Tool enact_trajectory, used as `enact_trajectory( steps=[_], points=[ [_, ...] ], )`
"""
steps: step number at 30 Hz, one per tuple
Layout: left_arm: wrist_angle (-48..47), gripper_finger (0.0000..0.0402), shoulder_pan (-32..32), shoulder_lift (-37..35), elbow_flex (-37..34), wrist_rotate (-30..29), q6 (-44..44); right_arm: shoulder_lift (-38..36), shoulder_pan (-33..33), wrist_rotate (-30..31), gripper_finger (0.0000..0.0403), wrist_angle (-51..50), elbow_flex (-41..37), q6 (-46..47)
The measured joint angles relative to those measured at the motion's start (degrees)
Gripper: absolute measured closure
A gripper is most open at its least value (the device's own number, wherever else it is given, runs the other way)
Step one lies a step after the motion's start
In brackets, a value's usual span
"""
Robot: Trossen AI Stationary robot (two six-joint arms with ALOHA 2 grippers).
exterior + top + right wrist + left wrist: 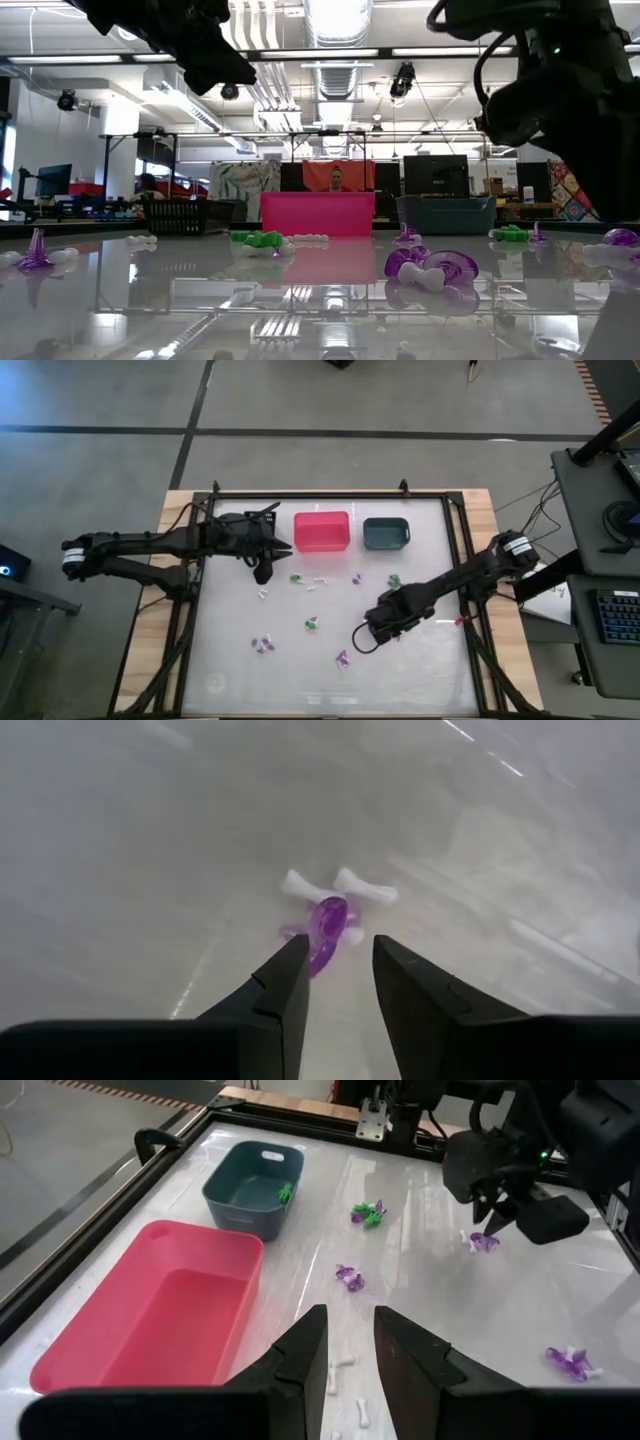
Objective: Sort Halloween decoration
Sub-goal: Put the purple hat toy into the pink bin
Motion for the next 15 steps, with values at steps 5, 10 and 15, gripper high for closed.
enact_trajectory(
  steps=[5,10,15],
  points=[
    [0.13,0.0333,0.00,0.00,0.02,-0.57,0.37,1.73,0.09,0.05,0.0315,1.26,0.00,-0.88],
    [0.27,0.0333,0.00,0.00,0.06,-0.77,0.36,2.35,0.11,1.76,0.0336,2.00,-0.04,-1.52],
    [0.39,0.0333,0.00,0.00,0.07,-0.89,0.32,2.52,0.11,2.62,0.0368,2.31,0.01,-1.90]
  ],
)
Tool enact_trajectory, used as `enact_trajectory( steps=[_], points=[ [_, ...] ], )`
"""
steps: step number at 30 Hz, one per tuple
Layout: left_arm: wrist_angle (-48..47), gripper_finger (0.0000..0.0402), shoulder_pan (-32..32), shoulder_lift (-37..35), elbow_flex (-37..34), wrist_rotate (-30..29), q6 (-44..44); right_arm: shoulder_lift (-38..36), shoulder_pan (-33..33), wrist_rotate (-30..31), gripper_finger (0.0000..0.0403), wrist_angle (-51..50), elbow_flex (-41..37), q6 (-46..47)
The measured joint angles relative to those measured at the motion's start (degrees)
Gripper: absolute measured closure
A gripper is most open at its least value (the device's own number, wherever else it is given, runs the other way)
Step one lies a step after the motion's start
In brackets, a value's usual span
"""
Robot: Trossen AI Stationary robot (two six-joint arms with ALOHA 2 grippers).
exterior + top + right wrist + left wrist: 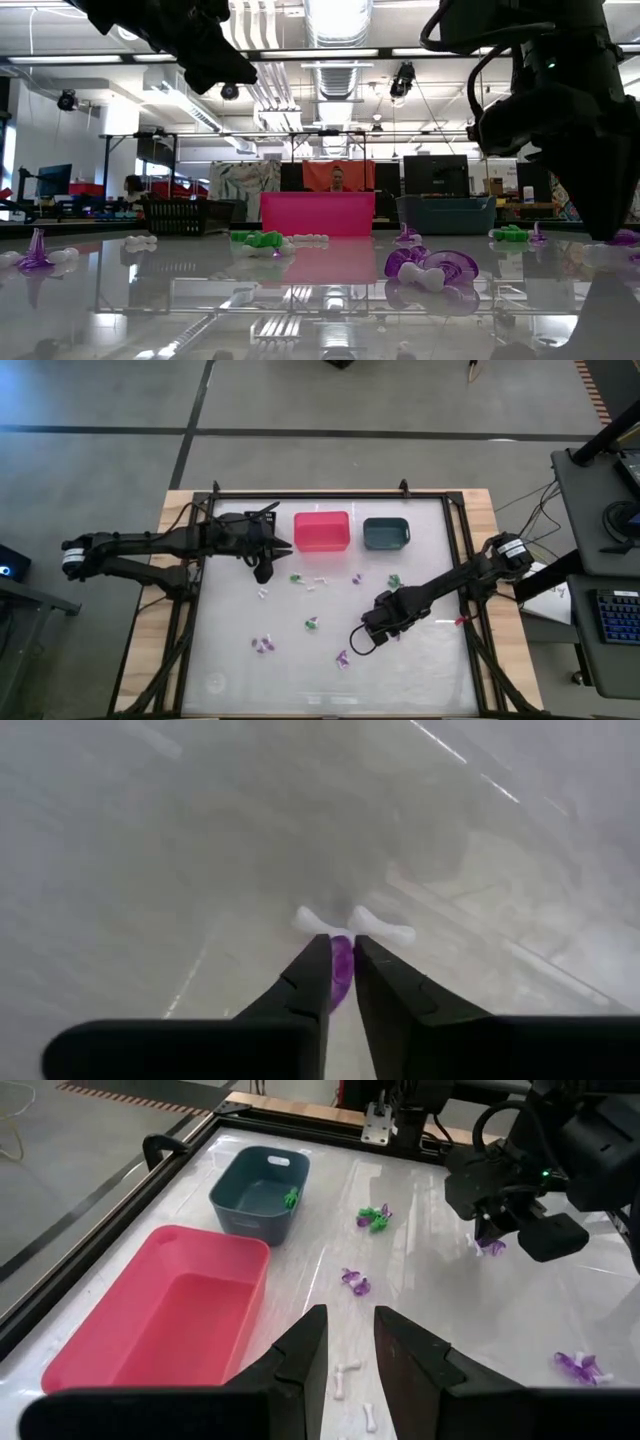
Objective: Sort Halloween decoration
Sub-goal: Put the purple hat toy into the pink bin
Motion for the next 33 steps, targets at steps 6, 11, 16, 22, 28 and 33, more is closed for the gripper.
enact_trajectory(
  steps=[6,11,16,22,28,33],
  points=[
    [0.00,0.0333,0.00,0.00,0.00,0.00,-0.39,0.00,0.00,0.43,0.0393,0.06,-0.01,-0.33],
    [0.00,0.0333,0.00,0.00,0.00,0.00,-0.41,-0.10,0.00,0.88,0.0394,0.00,0.01,-0.68],
    [0.02,0.0333,0.00,0.00,0.00,0.00,-0.45,-2.15,0.00,2.52,0.0394,-0.13,0.49,-1.48],
    [0.04,0.0333,0.00,0.00,0.00,0.02,-0.94,-6.54,-0.02,8.70,0.0394,-0.15,1.45,-3.08],
    [0.04,0.0333,-0.01,0.00,0.00,0.02,-1.95,-10.78,-1.17,19.92,0.0394,0.57,1.61,-7.15],
    [0.07,0.0333,-0.14,0.00,-0.15,0.04,-2.45,-13.38,-4.04,28.35,0.0394,3.92,1.61,-14.94]
  ],
)
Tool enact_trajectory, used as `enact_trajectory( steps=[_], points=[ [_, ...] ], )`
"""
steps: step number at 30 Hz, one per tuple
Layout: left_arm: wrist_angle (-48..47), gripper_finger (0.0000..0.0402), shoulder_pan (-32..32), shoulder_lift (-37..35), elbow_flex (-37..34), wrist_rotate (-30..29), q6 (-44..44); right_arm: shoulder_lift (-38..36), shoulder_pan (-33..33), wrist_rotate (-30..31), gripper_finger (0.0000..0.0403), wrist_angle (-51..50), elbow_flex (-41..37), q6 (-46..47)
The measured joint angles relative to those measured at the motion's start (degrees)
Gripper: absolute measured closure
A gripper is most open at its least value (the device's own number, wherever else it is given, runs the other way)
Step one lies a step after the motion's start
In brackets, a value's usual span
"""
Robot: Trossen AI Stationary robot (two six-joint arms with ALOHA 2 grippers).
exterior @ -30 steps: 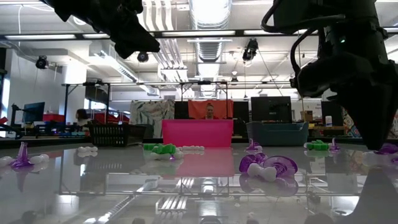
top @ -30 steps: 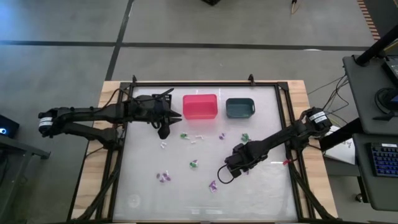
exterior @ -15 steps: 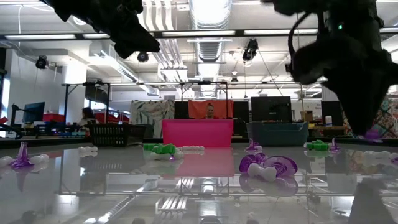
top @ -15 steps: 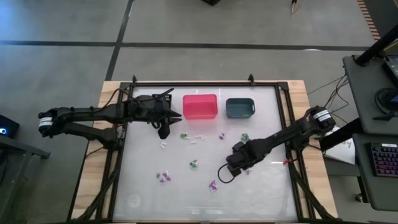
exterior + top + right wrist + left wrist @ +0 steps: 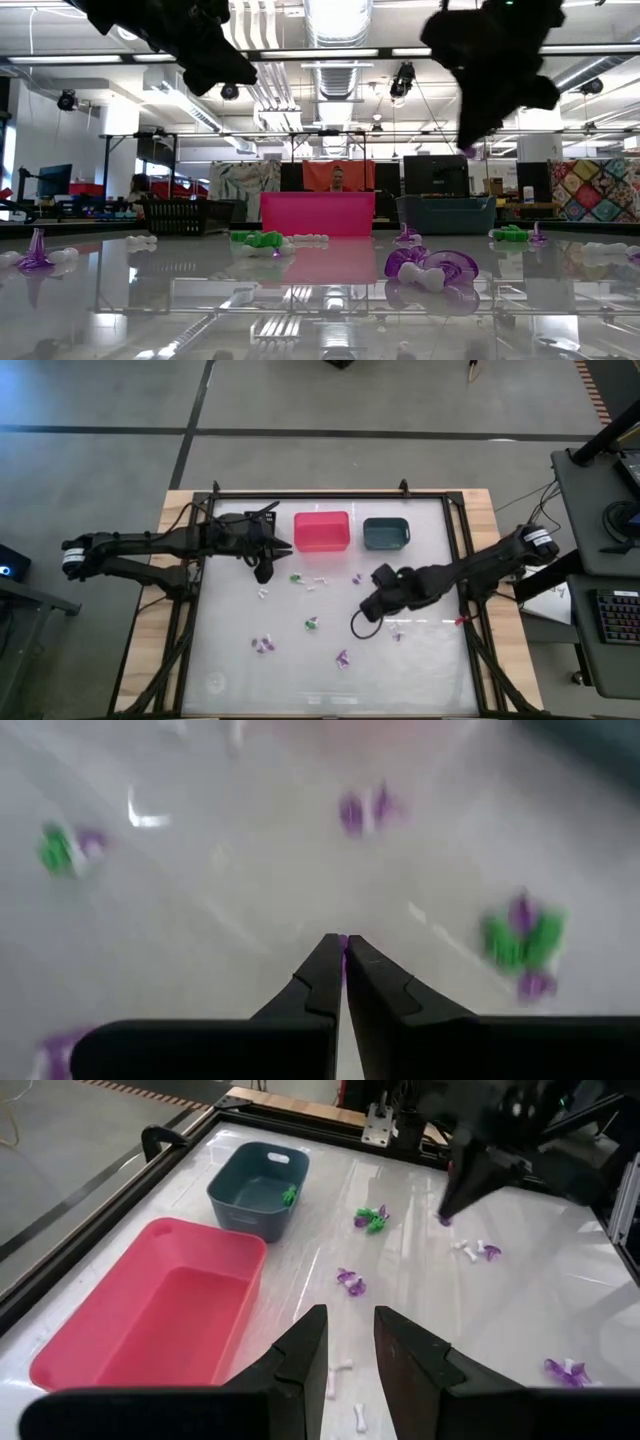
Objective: Sort Halloween decoration
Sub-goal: Put the purple hat toy into the pink bin
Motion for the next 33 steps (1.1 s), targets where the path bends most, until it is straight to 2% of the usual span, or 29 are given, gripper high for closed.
enact_trajectory(
  steps=[4,12,19,28,33],
  points=[
    [0.00,0.0333,-0.32,0.00,-0.10,0.00,-0.59,-0.71,-3.80,3.57,0.0394,8.06,-0.01,-10.58],
    [0.00,0.0333,-0.64,0.00,-0.26,0.02,-0.29,-0.25,-12.48,3.64,0.0394,28.43,-0.06,-35.92],
    [-0.03,0.0333,-0.62,0.00,-1.29,0.02,4.85,-0.25,-20.01,2.44,0.0394,45.56,-2.77,-55.59],
    [-1.77,0.0333,2.96,-0.66,-1.79,0.01,13.26,-0.23,-34.06,-14.30,0.0394,75.02,-15.20,-70.56],
    [-2.07,0.0333,7.31,-1.92,-1.79,0.02,16.48,-0.19,-41.72,-24.16,0.0394,84.99,-19.51,-71.80]
  ],
)
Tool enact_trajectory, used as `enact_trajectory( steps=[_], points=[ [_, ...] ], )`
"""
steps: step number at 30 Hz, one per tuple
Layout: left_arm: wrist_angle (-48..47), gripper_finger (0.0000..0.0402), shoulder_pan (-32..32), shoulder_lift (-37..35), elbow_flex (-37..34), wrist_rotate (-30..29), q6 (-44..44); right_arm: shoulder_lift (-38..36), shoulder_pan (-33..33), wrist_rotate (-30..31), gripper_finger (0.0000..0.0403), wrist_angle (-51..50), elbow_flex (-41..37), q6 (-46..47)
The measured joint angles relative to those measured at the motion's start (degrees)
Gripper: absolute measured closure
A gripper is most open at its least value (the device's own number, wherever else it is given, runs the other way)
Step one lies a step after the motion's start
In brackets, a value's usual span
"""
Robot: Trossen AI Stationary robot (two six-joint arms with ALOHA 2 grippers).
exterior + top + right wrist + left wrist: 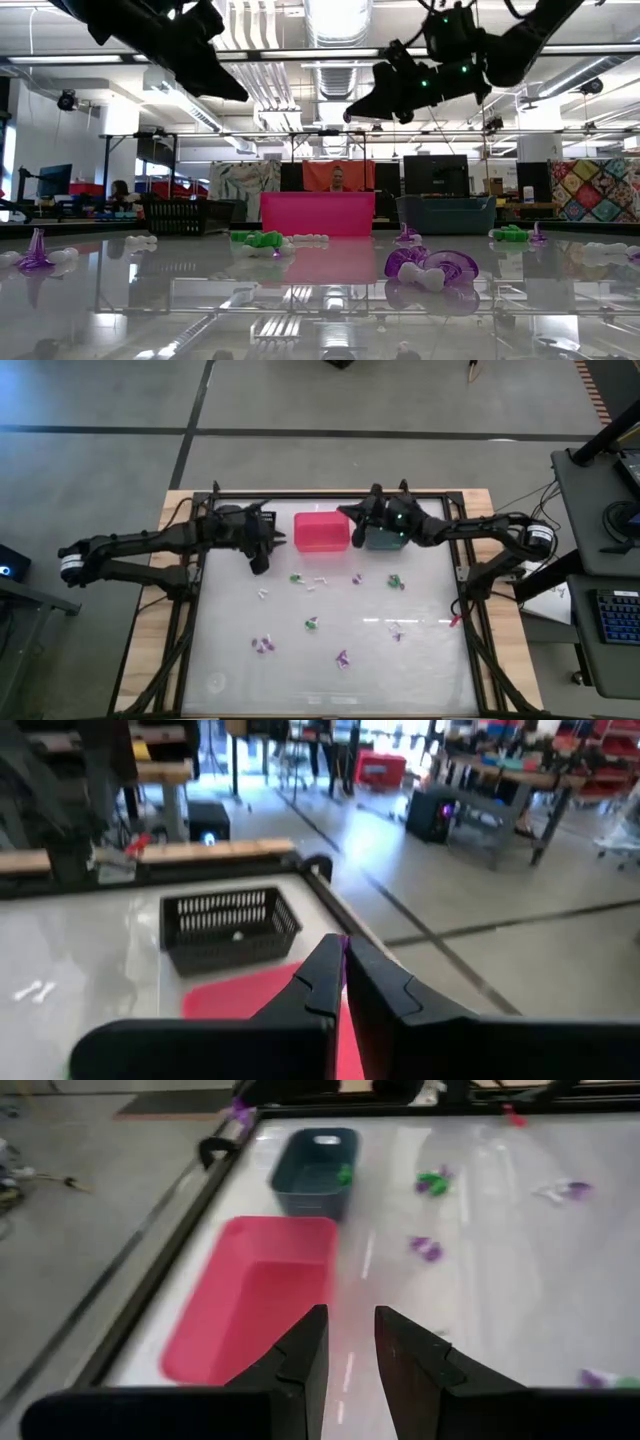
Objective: Sort Halloween decoration
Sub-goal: Put the purple hat toy into the pink bin
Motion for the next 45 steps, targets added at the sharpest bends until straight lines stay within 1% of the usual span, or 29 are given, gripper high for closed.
enact_trajectory(
  steps=[2,4,7,10,13,17,21,23,26,30,34,37,40,42,43,45],
  points=[
    [0.78,0.0333,1.64,-0.54,0.00,0.03,0.54,0.00,-1.68,-1.86,0.0394,0.49,-0.25,0.58],
    [1.92,0.0333,3.46,-1.12,0.00,1.28,0.80,0.00,-2.70,-2.29,0.0394,0.31,-0.29,1.60],
    [4.39,0.0333,6.59,-1.65,0.00,7.00,2.10,0.00,-3.39,-2.37,0.0394,0.44,-0.29,3.08],
    [6.53,0.0333,9.51,-1.73,0.00,12.69,3.27,0.00,-3.49,-2.37,0.0394,0.37,-0.29,2.65],
    [6.52,0.0333,12.09,-1.76,-0.02,13.97,4.92,0.82,-3.44,-2.41,0.0394,1.02,-0.29,-0.49],
    [6.50,0.0333,15.74,-1.87,-0.04,14.12,5.76,4.71,-4.00,-2.68,0.0394,5.72,0.02,-3.97],
    [6.52,0.0333,20.22,-1.92,-0.04,17.80,5.65,10.26,-4.67,-6.26,0.0394,11.21,2.59,-6.17],
    [6.37,0.0333,22.48,-2.16,-0.04,19.62,4.87,12.81,-4.70,-8.23,0.0394,11.58,4.74,-6.18],
    [4.15,0.0333,25.22,-3.45,-0.07,21.60,2.68,15.65,-4.77,-9.01,0.0394,11.54,7.23,-5.81],
    [2.61,0.0333,27.53,-5.97,-0.07,24.23,1.55,18.37,-5.17,-11.19,0.0394,11.18,8.80,-5.37],
    [2.40,0.0333,28.65,-8.47,-0.07,24.51,-1.85,18.73,-6.33,-12.03,0.0394,11.76,10.79,-0.74],
    [3.48,0.0333,30.06,-9.98,0.13,24.24,-4.36,18.84,-8.13,-11.99,0.0394,11.20,12.09,6.15],
    [3.14,0.0333,30.99,-11.27,0.13,24.22,-7.85,18.60,-9.06,-15.19,0.0394,11.00,13.22,14.83],
    [2.78,0.0333,30.98,-12.19,0.13,24.46,-10.45,18.40,-8.89,-16.89,0.0394,10.34,14.50,22.99],
    [2.39,0.0333,31.00,-12.61,0.13,24.47,-11.75,18.34,-8.77,-17.23,0.0394,8.61,15.55,27.14],
    [1.96,0.0333,31.47,-13.15,0.13,24.51,-14.60,18.34,-8.49,-17.52,0.0394,1.81,18.17,33.94]
  ],
)
